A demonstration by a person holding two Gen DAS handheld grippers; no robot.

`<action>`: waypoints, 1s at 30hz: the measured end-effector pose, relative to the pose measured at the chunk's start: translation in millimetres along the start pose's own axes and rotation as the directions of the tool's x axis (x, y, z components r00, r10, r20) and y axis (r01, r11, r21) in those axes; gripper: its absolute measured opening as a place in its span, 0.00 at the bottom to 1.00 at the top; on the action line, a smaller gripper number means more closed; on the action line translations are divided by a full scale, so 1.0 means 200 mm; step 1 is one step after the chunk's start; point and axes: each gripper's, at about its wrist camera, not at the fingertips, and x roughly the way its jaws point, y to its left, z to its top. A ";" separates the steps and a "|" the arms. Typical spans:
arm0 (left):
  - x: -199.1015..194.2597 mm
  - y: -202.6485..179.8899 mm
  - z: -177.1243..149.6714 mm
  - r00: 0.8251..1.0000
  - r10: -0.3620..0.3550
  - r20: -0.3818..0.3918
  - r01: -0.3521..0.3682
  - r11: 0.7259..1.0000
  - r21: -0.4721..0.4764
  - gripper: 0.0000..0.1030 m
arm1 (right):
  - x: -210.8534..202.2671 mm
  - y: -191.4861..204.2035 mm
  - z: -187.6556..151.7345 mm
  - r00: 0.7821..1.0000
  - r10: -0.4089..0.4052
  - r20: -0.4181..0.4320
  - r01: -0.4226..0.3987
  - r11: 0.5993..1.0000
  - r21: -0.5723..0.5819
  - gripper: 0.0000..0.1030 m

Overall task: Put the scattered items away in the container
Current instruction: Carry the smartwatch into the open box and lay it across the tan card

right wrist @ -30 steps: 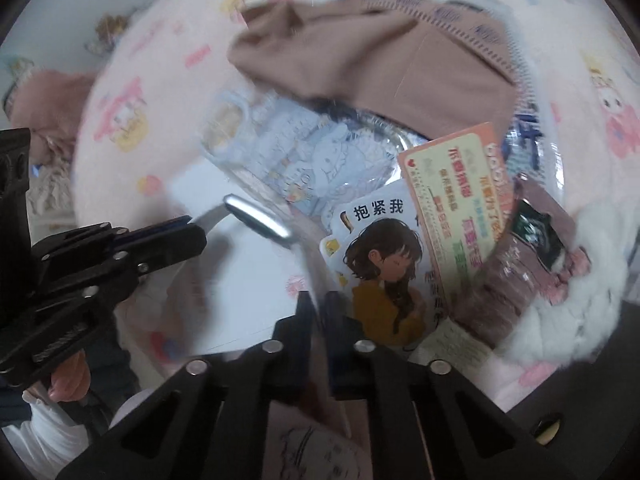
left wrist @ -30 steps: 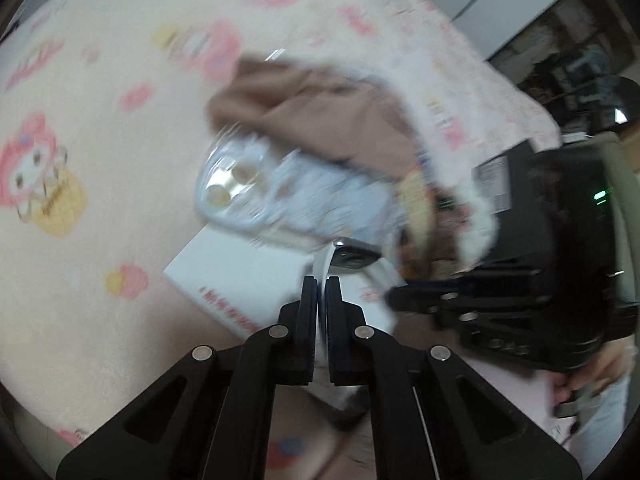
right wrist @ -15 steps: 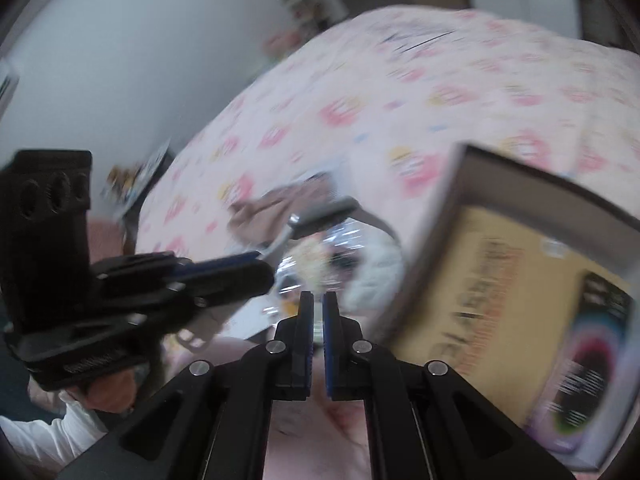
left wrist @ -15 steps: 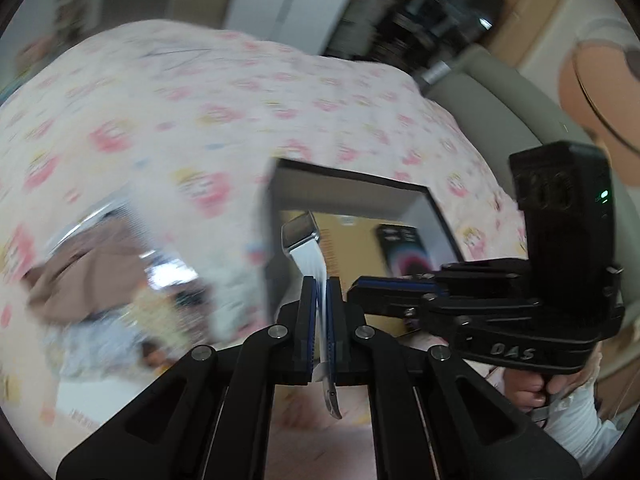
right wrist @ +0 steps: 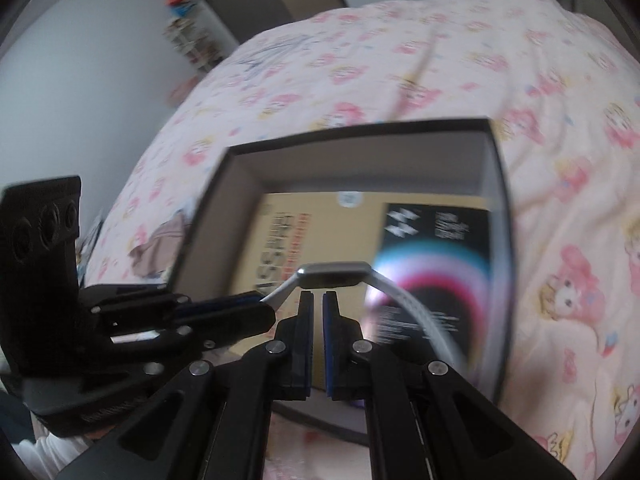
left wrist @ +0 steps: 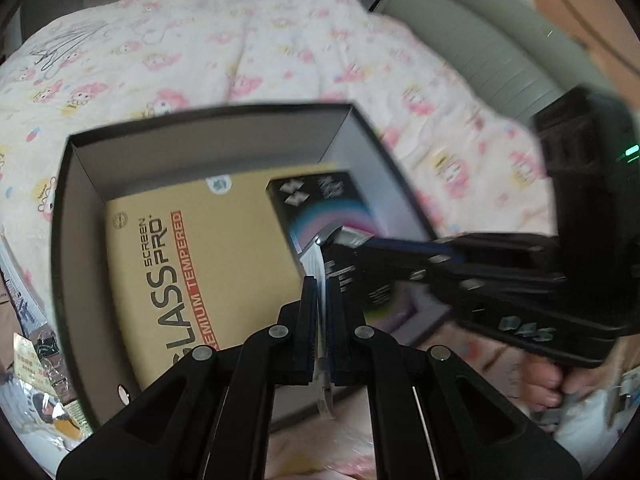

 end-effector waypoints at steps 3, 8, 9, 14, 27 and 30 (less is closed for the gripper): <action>0.07 0.00 0.01 0.999 0.045 -0.026 -0.045 0.999 0.006 0.02 | 0.00 -0.05 0.00 1.000 -0.029 0.003 0.029 0.999 0.020 0.03; 0.14 0.03 0.08 0.995 0.069 -0.067 -0.066 0.997 0.040 0.02 | 0.01 -0.10 0.01 0.994 -0.107 0.013 0.107 0.994 0.019 0.03; 0.16 0.03 0.11 0.995 0.069 -0.078 -0.066 0.997 0.047 0.03 | 0.03 -0.11 0.02 0.994 -0.107 0.004 0.107 0.994 0.027 0.03; 0.18 0.15 0.13 0.996 -0.076 -0.050 0.073 0.995 -0.061 0.13 | 0.02 -0.16 0.01 0.990 -0.140 0.017 0.138 0.988 0.062 0.03; 0.16 0.27 0.06 0.994 -0.106 -0.035 0.102 0.990 -0.100 0.14 | 0.23 -0.12 0.23 0.983 -0.184 -0.011 0.184 0.982 0.050 0.03; 0.21 0.26 0.05 0.978 -0.193 -0.080 0.183 0.976 -0.117 0.14 | 0.30 -0.20 0.20 0.987 -0.146 -0.070 0.152 0.984 0.092 0.03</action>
